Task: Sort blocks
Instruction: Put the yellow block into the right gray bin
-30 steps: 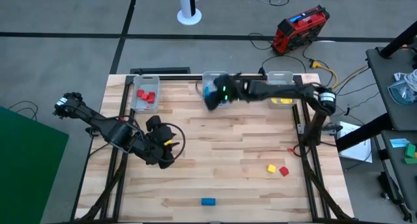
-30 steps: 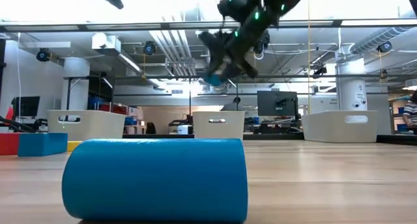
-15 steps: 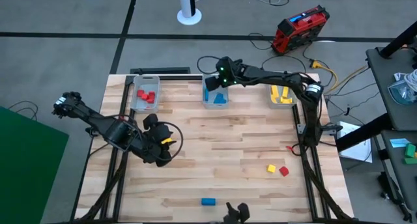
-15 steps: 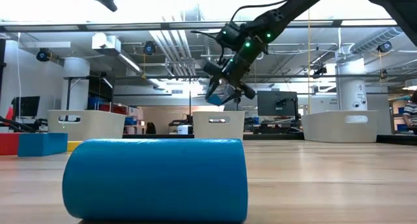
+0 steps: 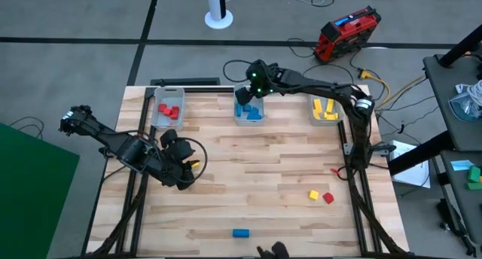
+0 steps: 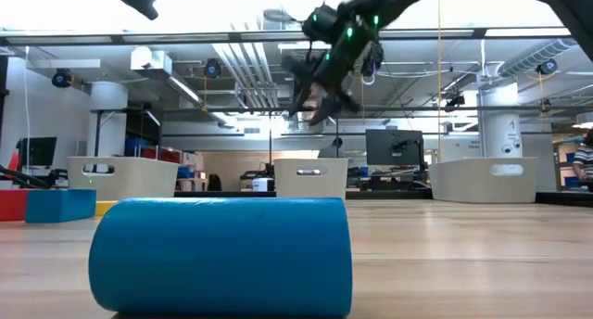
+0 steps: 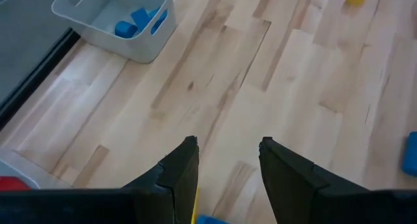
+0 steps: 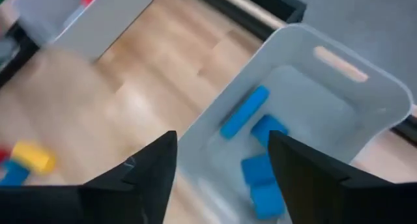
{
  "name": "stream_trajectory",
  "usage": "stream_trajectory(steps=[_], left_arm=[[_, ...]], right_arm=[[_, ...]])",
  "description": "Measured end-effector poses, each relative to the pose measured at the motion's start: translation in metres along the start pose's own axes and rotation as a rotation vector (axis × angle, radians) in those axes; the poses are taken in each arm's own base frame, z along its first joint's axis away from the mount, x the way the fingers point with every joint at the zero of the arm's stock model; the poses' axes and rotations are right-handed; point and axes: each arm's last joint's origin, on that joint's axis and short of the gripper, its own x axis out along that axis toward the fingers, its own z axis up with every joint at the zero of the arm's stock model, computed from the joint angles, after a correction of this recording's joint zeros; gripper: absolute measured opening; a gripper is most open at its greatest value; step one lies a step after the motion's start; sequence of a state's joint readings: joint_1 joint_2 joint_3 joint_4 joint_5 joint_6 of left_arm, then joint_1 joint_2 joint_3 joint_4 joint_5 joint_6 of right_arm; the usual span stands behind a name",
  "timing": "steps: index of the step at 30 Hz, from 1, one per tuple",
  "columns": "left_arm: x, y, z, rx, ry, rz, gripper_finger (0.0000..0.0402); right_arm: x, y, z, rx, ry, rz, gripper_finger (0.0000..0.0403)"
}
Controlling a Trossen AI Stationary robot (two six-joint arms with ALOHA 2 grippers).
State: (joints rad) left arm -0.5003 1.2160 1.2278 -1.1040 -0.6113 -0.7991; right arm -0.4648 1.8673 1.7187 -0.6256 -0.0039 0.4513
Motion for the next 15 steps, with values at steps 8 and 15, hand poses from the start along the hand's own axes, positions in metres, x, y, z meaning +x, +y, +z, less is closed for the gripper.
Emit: stream_trajectory(steps=[8,15], left_arm=[[0.003,-0.002,0.001,-0.078,0.045,-0.039,0.0141],[0.011,-0.009,-0.001,-0.212,0.133,-0.072,0.0141]], right_arm=[[-0.056,0.049,-0.023,-0.193,0.061,0.075,0.0181],[-0.116,0.064,-0.033,-0.259,0.018,0.135,0.0109]])
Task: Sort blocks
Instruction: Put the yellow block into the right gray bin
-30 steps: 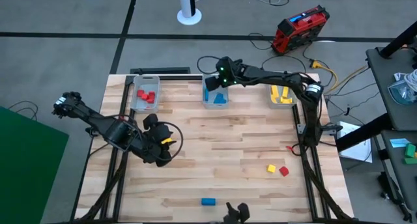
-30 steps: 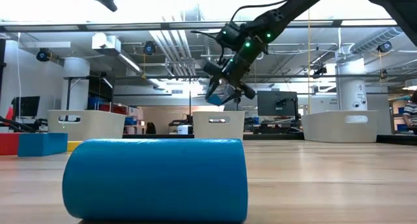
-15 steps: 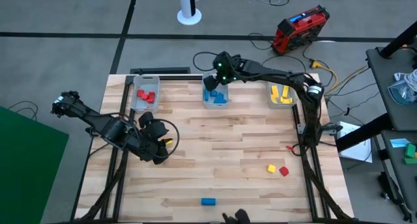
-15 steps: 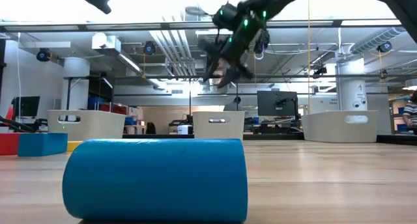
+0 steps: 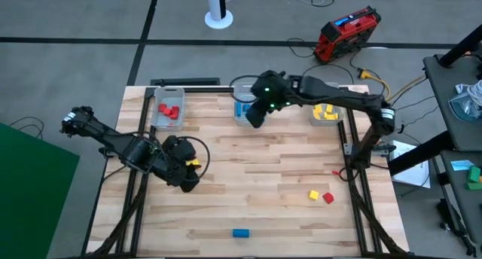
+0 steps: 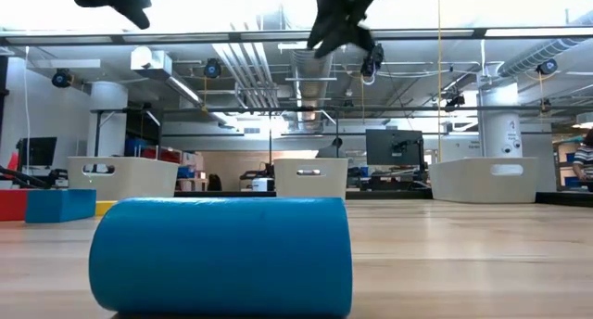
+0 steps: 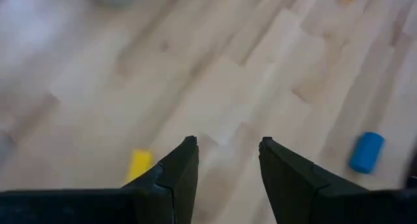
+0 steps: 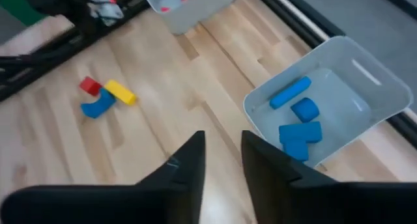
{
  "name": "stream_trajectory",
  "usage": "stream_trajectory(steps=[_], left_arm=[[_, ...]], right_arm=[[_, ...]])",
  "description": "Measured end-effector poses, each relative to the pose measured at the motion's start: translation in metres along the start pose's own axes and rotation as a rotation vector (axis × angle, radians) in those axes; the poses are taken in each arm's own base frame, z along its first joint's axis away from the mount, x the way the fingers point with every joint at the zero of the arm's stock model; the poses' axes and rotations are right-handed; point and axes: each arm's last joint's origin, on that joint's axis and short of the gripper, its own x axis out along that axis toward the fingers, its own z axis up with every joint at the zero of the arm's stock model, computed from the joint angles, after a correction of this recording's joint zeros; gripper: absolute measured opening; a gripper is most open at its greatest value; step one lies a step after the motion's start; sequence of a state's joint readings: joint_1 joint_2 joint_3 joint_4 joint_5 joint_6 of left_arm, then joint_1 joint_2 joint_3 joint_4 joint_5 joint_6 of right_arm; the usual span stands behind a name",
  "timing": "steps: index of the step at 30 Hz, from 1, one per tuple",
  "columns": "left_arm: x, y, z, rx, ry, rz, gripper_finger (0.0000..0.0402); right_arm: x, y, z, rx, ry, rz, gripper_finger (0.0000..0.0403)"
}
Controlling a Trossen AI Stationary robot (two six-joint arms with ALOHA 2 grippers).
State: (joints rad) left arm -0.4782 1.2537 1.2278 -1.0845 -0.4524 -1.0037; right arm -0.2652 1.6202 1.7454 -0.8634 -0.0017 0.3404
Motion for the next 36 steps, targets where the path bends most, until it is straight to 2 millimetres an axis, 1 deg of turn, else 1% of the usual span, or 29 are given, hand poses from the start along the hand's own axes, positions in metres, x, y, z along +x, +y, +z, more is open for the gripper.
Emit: stream_trajectory(steps=[5,8,11,13,17,21,26,30,36], left_arm=[[0.003,-0.001,-0.001,-0.111,0.115,-0.051,0.0141],[0.004,-0.001,0.0,-0.144,0.155,-0.069,0.0141],[0.006,0.0,0.003,-0.166,0.179,-0.088,0.0141],[0.007,0.002,0.005,-0.19,0.212,-0.1,0.0141],[0.01,0.005,0.01,-0.273,0.254,-0.106,0.0141],[0.014,0.009,0.014,-0.366,0.263,-0.087,0.0141],[0.021,0.007,0.015,-0.444,0.276,-0.053,0.0141],[0.032,0.002,0.013,-0.53,0.299,0.004,0.0141],[0.051,-0.006,0.008,-0.577,0.354,0.069,0.0141]], right_arm=[[-0.042,0.002,-0.003,-0.015,-0.049,0.022,0.005],[-0.06,0.002,-0.005,-0.023,-0.074,0.033,0.002],[-0.075,0.003,-0.009,-0.027,-0.082,0.04,0.0013],[-0.082,0.004,-0.012,-0.031,-0.077,0.043,0.0013],[-0.084,0.006,-0.018,-0.039,-0.048,0.041,0.0013],[-0.081,0.011,-0.022,-0.042,-0.033,0.047,0.0013],[-0.074,0.016,-0.03,-0.04,0.004,0.052,0.0013],[-0.071,0.021,-0.037,-0.034,0.032,0.058,0.0013],[-0.073,0.026,-0.047,-0.039,0.103,0.03,0.0013]])
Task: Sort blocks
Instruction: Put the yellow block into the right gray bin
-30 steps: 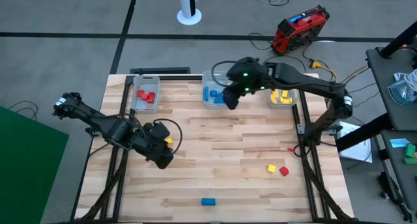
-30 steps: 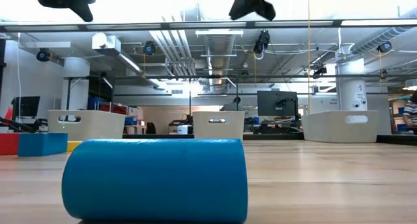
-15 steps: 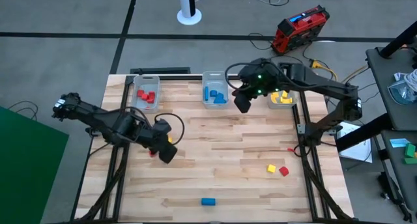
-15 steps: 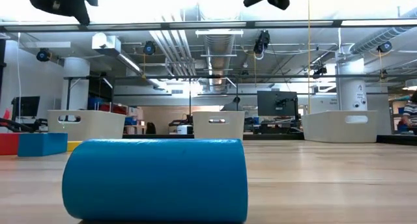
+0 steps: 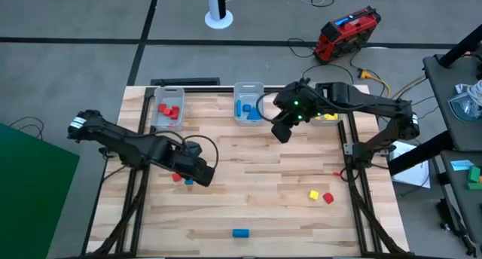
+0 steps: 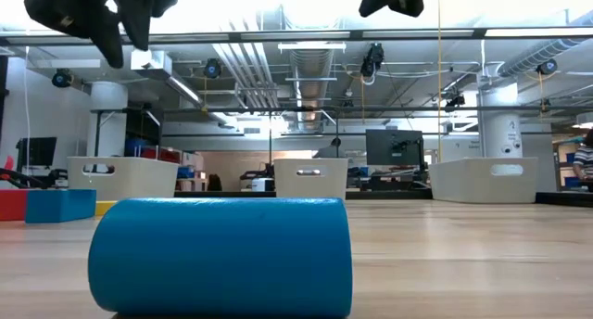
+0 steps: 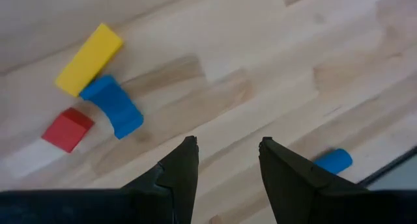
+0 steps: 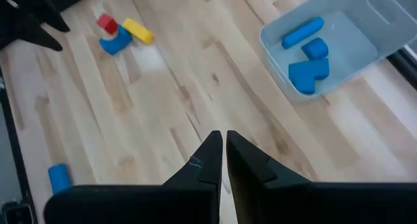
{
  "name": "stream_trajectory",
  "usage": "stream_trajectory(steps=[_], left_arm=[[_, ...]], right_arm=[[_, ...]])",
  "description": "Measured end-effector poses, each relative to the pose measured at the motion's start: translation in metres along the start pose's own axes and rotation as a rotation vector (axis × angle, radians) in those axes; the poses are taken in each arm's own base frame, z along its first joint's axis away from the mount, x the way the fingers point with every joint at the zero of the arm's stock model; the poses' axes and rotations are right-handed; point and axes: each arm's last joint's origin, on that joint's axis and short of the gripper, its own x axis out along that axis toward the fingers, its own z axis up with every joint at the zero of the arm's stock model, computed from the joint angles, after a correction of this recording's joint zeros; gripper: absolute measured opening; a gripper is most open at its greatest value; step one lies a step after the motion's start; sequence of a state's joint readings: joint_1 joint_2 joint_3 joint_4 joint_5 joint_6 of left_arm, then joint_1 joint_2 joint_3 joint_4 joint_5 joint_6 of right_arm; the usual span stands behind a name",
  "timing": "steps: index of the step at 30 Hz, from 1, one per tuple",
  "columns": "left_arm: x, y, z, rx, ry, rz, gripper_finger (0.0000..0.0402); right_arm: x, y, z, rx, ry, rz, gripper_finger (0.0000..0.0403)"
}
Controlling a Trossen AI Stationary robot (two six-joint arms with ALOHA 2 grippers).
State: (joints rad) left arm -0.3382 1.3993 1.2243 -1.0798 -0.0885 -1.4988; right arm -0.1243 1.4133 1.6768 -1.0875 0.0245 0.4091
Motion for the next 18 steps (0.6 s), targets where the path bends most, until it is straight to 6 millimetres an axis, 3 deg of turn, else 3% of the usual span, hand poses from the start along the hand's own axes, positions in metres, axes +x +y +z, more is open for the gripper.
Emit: stream_trajectory(steps=[10,18], left_arm=[[0.033,-0.005,0.001,-0.061,0.051,0.148,0.0141],[0.05,-0.001,0.033,0.102,0.073,0.234,0.0146]], right_arm=[[-0.001,0.001,-0.005,-0.015,0.032,-0.011,0.0013],[-0.001,0.003,-0.006,-0.023,0.039,-0.01,0.0013]])
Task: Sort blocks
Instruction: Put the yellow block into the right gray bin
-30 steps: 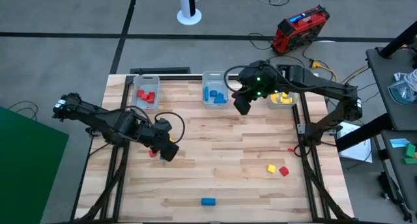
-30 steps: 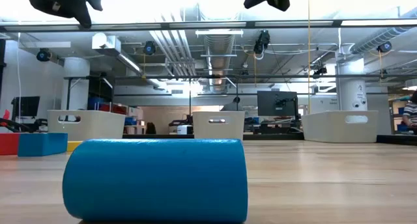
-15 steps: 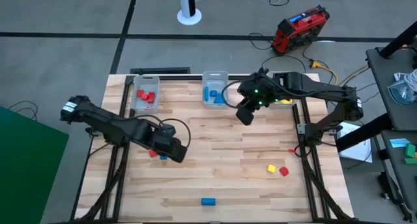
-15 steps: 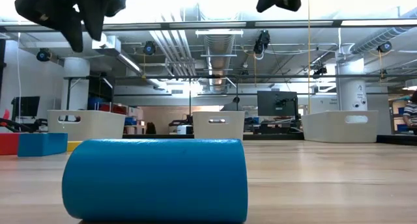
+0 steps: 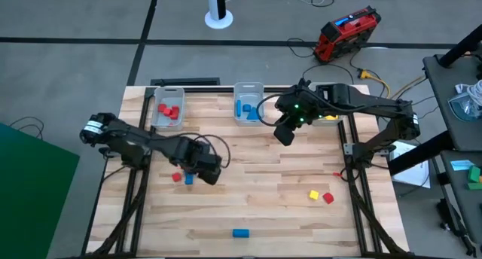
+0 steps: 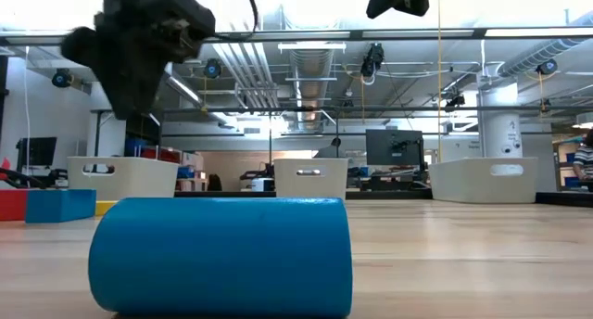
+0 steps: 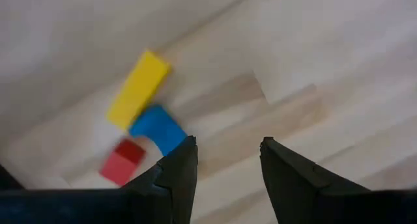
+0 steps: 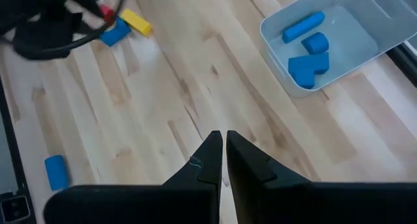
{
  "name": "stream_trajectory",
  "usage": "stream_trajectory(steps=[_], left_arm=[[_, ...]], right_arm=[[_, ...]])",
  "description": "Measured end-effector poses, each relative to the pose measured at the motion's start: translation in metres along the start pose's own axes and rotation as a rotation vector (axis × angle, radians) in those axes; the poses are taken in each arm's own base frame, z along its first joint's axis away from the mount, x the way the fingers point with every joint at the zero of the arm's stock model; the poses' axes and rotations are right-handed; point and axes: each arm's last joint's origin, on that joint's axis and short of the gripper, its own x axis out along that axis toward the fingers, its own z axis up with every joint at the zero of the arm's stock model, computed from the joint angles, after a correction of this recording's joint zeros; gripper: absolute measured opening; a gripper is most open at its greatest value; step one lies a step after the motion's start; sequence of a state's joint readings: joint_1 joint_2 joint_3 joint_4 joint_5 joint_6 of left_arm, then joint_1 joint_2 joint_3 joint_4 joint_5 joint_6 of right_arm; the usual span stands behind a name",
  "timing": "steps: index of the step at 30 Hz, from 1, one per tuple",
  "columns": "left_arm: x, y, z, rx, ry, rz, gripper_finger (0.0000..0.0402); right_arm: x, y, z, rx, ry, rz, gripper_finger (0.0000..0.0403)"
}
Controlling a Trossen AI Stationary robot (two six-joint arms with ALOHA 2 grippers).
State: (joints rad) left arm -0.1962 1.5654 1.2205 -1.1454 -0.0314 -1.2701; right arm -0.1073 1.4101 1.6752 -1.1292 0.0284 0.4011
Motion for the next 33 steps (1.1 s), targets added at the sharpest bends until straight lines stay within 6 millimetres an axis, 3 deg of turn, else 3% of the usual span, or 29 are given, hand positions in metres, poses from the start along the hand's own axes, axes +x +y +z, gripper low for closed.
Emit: stream_trajectory(steps=[5,14,25,33], left_arm=[[0.006,0.008,0.022,0.171,0.015,0.035,0.0171],[0.026,0.012,0.042,0.479,0.131,0.075,0.0215],[0.073,0.03,0.036,0.594,0.235,0.131,0.0216],[0.091,0.038,0.033,0.68,0.196,0.136,0.0216]], right_arm=[[0.0,0.003,-0.006,-0.017,0.041,-0.005,0.0013],[-0.001,0.012,-0.012,-0.027,0.065,0.008,0.0013],[-0.001,0.017,-0.014,0.002,0.07,0.017,0.0013],[-0.001,0.017,-0.014,0.033,0.066,0.017,0.0013]])
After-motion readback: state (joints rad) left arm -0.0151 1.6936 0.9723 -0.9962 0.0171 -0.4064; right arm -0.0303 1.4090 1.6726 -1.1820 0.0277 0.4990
